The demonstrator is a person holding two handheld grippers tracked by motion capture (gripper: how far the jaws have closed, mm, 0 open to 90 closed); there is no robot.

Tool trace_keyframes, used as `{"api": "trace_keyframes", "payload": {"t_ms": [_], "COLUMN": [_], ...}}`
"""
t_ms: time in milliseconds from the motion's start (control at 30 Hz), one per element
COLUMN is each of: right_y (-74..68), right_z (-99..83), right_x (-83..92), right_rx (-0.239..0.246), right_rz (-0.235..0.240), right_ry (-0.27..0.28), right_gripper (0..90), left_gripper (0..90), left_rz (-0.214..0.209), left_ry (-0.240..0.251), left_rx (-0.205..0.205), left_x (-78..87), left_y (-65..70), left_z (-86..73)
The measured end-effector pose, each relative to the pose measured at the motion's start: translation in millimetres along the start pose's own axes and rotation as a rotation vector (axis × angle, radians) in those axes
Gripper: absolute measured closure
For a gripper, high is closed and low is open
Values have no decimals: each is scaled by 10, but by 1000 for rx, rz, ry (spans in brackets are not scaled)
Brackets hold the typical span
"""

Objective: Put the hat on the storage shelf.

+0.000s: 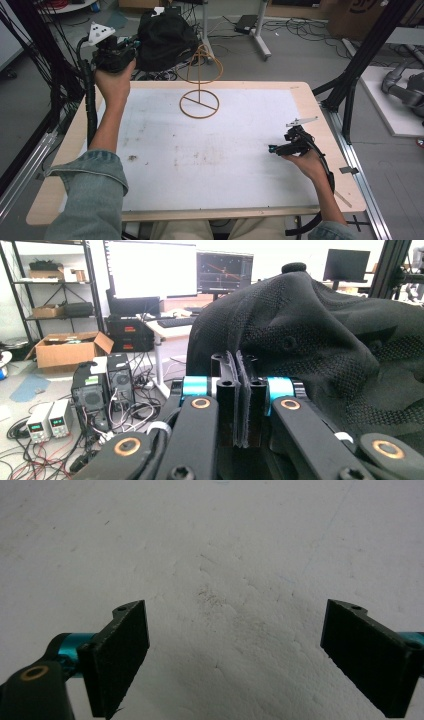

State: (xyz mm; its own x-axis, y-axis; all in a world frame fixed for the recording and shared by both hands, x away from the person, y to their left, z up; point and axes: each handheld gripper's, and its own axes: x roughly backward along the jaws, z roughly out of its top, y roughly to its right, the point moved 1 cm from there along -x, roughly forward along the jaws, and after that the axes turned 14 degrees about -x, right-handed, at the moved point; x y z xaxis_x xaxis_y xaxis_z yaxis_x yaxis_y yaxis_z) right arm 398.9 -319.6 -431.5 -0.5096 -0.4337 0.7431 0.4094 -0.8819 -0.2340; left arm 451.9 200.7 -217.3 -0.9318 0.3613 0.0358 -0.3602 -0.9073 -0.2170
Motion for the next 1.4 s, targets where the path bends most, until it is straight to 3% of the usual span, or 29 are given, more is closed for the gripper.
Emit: {"api": "trace_keyframes", "payload": {"t_ms": [167,533,833,1000,1400], "right_y": [-2,-9,-19,-27,-17], "right_z": [-2,1,0,-1,-1], "right_x": [15,14,16,16,10], "right_rx": [-2,3,3,7,4], "right_rz": [3,12,19,20,20], "right_ry": [7,6,6,6,0], "right_gripper": [116,117,117,117,117], "left_gripper": [878,878,877,877,877], "left_rz": [5,-28,-41,-42,-60], "left_ry": [2,-3,-25,-51,-73], "left_rx": [-2,-9,-68,-98,-104], "left_x": [-88,-282,-409,-476,-583], "left_y": [70,291,495,555,621], "left_z": [29,56,44,-32,-241]}}
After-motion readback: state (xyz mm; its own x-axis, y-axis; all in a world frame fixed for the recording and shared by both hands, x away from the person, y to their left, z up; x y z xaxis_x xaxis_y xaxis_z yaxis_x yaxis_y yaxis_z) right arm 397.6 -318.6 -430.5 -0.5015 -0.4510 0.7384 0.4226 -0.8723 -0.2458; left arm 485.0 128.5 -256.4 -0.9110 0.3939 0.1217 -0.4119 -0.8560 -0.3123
